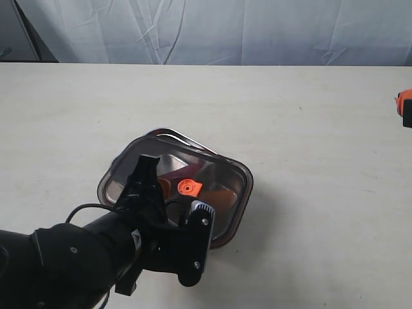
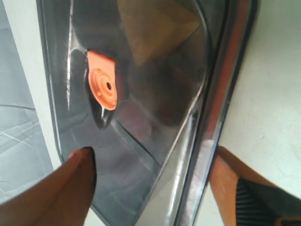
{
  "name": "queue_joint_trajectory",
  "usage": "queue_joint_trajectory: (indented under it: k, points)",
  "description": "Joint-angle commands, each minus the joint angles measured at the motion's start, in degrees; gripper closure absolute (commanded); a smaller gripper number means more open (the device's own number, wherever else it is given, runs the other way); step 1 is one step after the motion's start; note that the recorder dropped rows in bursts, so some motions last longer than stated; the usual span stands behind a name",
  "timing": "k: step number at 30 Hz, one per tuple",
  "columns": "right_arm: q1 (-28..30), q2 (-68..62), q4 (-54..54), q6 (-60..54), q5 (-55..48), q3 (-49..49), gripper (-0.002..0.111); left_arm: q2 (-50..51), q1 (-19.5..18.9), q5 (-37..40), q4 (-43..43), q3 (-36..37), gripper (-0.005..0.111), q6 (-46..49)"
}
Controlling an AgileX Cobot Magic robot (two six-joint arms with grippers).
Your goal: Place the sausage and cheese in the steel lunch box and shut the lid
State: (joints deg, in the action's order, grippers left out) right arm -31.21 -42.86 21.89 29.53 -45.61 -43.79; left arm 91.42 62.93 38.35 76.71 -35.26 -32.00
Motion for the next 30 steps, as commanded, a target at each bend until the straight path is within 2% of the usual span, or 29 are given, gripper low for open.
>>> queue_joint_trajectory:
  k: [1,14,17,19,21,22,24,27,30]
  points:
    - [-0.12,0.26,0.57,-0.31,-0.04,0.02,0.060,-0.39,0.61,0.91,2.48,0.24,0.042,0.00]
    - [-0.12,0.26,0.12,-0.31,-0.59,0.02,0.060,-0.39,0.61,1.90,-0.22,0.24,0.042,0.10]
    - [-0.12,0.26,-3.25,-0.31,-0.85,0.02,0.061,-0.39,0.61,1.90,-0.22,0.24,0.042,0.10]
    - [-0.22,-0.35,-9.34,-1.50,-0.89,0.14,0.071,-0.39,0.61,2.04,-0.01,0.24,0.042,0.10]
    - [-0.22,-1.51,-16.74,-5.94,0.42,0.64,0.087,-0.39,0.61,2.04,0.38,0.24,0.042,0.10]
    - [-0.22,-3.25,-25.07,-11.80,3.24,1.76,0.108,-0.39,0.61,2.32,0.66,0.24,0.042,0.10]
    - [-0.22,-5.60,-31.87,-16.79,4.20,2.74,0.109,-0.39,0.61,2.44,0.74,0.24,0.042,0.10]
    - [-0.22,-11.53,-36.27,-21.98,0.14,4.63,0.109,-0.39,0.61,2.95,0.91,0.24,0.042,0.10]
    - [-0.22,-19.26,-41.73,-29.53,1.00,6.42,0.109,-0.39,0.61,4.18,0.89,0.24,0.042,0.10]
